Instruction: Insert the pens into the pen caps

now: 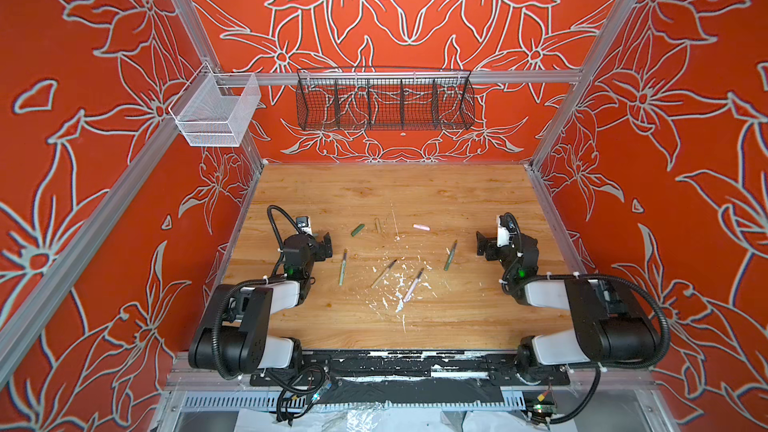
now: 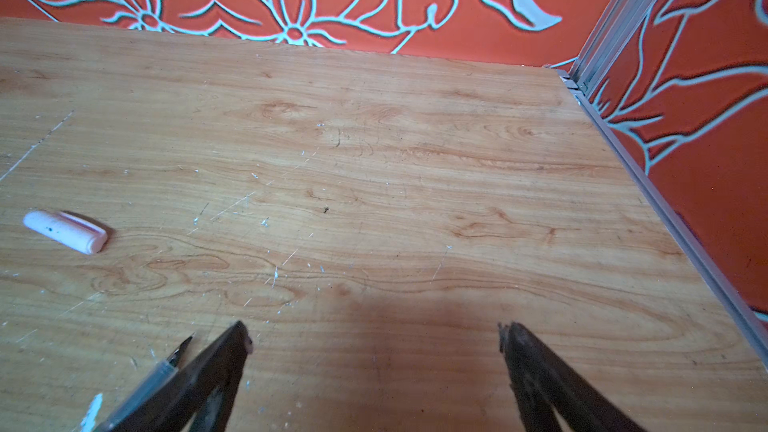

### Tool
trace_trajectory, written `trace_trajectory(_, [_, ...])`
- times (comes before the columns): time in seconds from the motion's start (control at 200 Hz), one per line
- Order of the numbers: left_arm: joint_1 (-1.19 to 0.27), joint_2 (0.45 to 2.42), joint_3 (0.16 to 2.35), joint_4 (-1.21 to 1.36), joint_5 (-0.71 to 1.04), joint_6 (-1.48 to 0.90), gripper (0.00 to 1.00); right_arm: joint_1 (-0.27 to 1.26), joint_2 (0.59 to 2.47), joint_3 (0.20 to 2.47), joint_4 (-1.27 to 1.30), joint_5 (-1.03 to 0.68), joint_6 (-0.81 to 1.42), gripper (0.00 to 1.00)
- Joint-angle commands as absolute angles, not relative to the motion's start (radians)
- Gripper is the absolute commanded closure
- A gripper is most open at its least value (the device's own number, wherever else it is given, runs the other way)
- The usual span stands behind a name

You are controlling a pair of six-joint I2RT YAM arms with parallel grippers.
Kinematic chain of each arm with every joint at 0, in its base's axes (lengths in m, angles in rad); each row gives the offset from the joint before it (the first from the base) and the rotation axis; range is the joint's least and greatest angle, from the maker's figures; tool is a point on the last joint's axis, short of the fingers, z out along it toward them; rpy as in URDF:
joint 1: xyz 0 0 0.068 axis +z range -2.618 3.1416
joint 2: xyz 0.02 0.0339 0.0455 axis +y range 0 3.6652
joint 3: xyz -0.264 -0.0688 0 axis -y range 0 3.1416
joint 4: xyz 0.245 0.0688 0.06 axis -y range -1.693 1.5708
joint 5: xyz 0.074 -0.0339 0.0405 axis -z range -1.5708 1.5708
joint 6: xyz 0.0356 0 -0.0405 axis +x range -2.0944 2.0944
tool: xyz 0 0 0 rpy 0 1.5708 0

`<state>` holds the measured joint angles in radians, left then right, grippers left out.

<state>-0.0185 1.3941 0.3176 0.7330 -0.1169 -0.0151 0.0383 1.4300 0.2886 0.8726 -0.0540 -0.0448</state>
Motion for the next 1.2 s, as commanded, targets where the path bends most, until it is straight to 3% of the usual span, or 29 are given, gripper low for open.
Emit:
trace_trajectory(0.0, [-0.011, 1.389, 0.322, 0.731, -0.108, 0.000, 0.04, 0.035, 1.424, 0.282, 0.891, -0.068, -0.062, 0.03])
trace_trajectory(0.57, [-0.011, 1.385, 0.318, 0.737, -0.144, -0.013, 0.04, 0.029, 1.423, 0.294, 0.867, -0.071, -0.052, 0.03])
trace_trajectory(0.616, [-0.011, 1.371, 0.319, 0.748, -0.202, -0.028, 0.04, 0.032, 1.414, 0.302, 0.870, 0.005, -0.031, 0.03])
trace_trajectory(0.696, [-0.011, 1.246, 0.392, 0.519, -0.240, -0.048, 0.04, 0.032, 1.318, 0.418, 0.593, 0.138, 0.022, 0.03])
trace_trajectory(0.856, [-0.012, 1.074, 0.593, 0.233, -0.192, -0.113, 0.04, 0.032, 1.290, 0.758, 0.042, 0.208, 0.172, 0.02])
trace_trajectory(0.961, [-0.011, 1.009, 0.816, -0.060, -0.199, -0.334, 0.04, 0.029, 1.322, 1.005, -0.321, 0.158, 0.331, 0.03])
trace_trajectory(1.081, [-0.011, 0.923, 0.994, -0.283, -0.177, -0.405, 0.04, 0.021, 1.354, 1.112, -0.431, 0.056, 0.481, 0.03])
trace_trajectory(1.146, [0.000, 0.877, 0.988, -0.239, -0.128, -0.434, 0.04, 0.012, 1.368, 1.147, -0.450, -0.050, 0.482, 0.24])
trace_trajectory(1.196, [0.007, 0.867, 0.990, -0.202, -0.055, -0.428, 0.04, 0.012, 1.383, 1.177, -0.481, -0.111, 0.470, 0.33])
